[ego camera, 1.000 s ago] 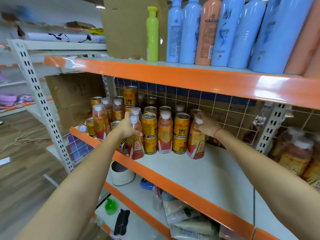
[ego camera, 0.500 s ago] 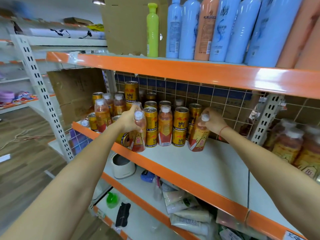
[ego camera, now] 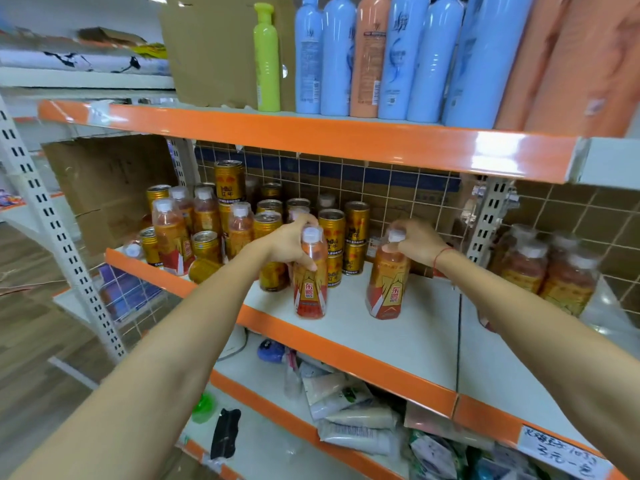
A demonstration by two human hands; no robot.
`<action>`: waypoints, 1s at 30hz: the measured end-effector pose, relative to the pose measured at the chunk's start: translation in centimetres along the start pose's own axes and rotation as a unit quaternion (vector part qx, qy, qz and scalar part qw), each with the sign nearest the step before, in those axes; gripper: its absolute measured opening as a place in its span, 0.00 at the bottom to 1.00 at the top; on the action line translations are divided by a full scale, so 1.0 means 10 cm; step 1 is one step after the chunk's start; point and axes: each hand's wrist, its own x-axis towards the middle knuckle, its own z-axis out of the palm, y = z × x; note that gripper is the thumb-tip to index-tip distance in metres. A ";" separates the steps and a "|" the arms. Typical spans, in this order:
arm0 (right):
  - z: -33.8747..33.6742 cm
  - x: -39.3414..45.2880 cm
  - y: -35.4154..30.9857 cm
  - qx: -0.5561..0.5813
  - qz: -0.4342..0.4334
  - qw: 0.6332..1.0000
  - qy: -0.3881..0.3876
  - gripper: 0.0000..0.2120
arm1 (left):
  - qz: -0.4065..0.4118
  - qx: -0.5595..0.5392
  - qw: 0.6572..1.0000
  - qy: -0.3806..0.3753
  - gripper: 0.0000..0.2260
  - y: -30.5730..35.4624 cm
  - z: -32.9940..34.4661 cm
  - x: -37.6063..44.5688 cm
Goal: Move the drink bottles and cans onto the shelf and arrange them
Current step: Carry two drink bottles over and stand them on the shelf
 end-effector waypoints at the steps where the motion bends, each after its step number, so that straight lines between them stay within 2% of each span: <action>1: -0.01 -0.01 0.03 -0.002 -0.002 1.000 0.000 0.20 | 0.006 0.002 1.000 -0.007 0.40 0.05 0.05 0.04; 5: -0.02 -0.01 0.11 0.005 -0.003 1.000 -0.007 0.22 | 0.030 0.034 0.999 -0.025 0.41 0.20 0.15 0.18; 9: 0.03 -0.01 0.09 0.025 -0.005 1.000 -0.015 0.24 | 0.025 -0.015 1.000 -0.007 0.40 0.19 0.22 0.23; 12: 0.09 -0.09 0.12 0.118 0.028 0.993 0.002 0.29 | 0.031 -0.023 0.999 -0.008 0.40 0.17 0.28 0.24; 15: 0.21 -0.26 0.25 0.224 0.061 0.971 -0.056 0.32 | 0.033 -0.048 0.998 -0.001 0.42 0.13 0.32 0.24; 18: 0.41 -0.44 0.38 0.250 0.122 0.956 -0.092 0.41 | 0.019 -0.099 0.995 0.009 0.47 0.05 0.38 0.20; 23: 0.68 -0.54 0.46 0.251 0.136 0.957 -0.050 0.44 | -0.023 -0.153 0.988 0.000 0.47 -0.13 0.71 0.15; 30: 0.85 -0.52 0.40 0.239 0.145 0.960 0.034 0.42 | -0.050 -0.211 0.975 0.043 0.49 -0.26 1.07 0.05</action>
